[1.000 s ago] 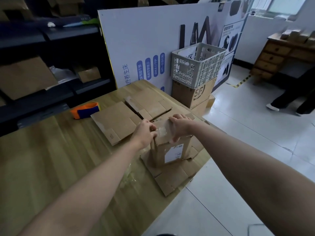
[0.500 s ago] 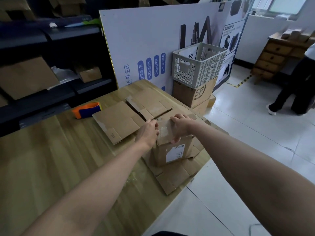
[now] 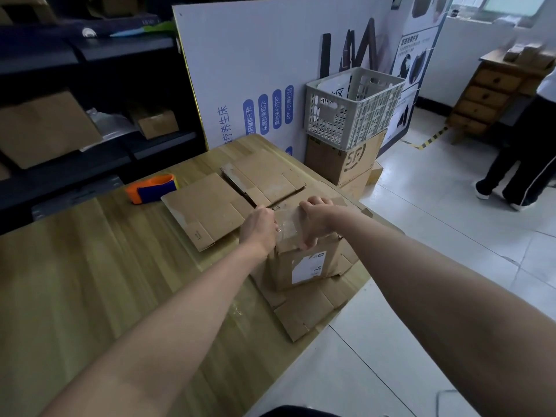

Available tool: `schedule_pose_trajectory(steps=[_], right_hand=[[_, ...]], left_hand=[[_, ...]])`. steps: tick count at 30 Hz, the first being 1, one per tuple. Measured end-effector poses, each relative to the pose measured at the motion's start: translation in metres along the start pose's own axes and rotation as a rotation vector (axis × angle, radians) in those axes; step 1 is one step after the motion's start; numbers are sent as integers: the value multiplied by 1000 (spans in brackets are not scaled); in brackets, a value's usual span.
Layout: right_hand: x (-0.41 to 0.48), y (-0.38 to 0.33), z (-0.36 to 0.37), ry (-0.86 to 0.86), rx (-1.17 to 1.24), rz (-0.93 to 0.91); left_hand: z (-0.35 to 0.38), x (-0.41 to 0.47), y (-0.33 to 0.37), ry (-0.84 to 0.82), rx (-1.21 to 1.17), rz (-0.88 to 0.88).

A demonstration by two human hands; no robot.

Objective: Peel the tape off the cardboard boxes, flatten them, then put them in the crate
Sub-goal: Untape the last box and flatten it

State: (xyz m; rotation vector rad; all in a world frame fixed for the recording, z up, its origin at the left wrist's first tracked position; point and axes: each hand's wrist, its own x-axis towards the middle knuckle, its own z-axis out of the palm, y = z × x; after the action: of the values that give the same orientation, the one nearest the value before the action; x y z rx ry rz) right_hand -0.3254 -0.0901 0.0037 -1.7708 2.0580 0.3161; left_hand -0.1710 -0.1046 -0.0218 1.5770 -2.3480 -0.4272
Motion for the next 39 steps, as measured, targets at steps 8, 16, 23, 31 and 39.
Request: schedule_pose_trajectory(steps=[8, 16, 23, 31, 39], right_hand=[[-2, -1, 0, 0, -4, -2], [-5, -6, -2, 7, -23, -4], [-9, -6, 1, 17, -46, -7], [-6, 1, 4, 52, -3, -16], [-1, 6, 4, 52, 13, -20]], left_hand=[[2, -12, -7, 3, -40, 67], [-6, -11, -6, 33, -44, 19], [-6, -10, -7, -45, 36, 76], [6, -11, 10, -41, -124, 113], [6, -6, 24, -61, 34, 126]])
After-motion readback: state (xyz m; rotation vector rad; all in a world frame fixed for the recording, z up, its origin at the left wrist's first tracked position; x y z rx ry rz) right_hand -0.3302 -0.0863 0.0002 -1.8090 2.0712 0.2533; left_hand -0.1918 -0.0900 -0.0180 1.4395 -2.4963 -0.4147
